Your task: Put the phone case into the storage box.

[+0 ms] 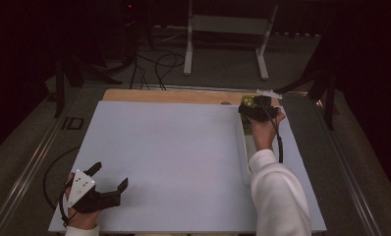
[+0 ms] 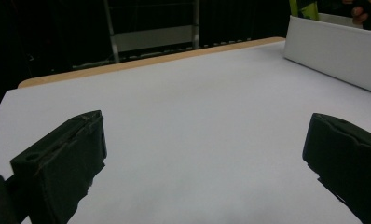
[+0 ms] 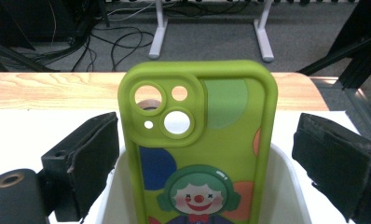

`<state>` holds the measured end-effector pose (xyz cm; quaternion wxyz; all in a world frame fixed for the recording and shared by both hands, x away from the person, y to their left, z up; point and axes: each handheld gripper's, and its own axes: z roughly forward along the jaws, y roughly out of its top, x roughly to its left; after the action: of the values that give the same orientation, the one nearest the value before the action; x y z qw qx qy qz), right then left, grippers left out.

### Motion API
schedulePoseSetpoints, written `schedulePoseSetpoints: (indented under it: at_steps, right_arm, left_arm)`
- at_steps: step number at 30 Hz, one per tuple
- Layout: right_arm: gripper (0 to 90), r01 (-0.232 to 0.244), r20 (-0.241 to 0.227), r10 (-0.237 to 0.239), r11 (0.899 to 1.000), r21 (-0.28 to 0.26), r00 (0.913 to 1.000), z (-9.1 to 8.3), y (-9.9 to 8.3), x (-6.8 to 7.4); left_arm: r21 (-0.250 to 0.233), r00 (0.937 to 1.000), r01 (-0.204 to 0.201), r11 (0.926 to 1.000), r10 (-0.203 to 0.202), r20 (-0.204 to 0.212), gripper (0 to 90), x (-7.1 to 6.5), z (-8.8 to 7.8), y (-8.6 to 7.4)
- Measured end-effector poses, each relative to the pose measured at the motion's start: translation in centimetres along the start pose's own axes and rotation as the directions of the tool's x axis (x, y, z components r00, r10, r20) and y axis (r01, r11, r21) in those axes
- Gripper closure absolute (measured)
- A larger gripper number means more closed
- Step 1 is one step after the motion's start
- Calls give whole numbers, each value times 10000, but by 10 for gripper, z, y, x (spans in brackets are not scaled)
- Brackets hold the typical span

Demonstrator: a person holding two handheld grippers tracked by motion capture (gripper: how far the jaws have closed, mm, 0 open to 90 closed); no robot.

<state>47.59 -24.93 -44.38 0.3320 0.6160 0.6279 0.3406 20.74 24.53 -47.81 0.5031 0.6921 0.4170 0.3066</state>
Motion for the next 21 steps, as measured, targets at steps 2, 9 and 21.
schedulePoseSetpoints:
  at_steps: [2, 9, 21]
  right_arm:
    - [74, 25, -4, -25, 9999, -97, 10000, -2, 1, 0]
    - [74, 98, -121, -100, 9997, -235, 9999, -8, 2, -1]
    - [74, 390, -758, -407, 9990, -238, 9963, -25, 0, -2]
  left_arm:
    - [4, 10000, -9, 10000, 9, 0, 0, 0, 0, 0]
    - [37, 10000, -40, 10000, 40, 8, 0, 0, 0, 0]
    - [87, 10000, 61, 9999, -61, -56, 0, 0, 1, 0]
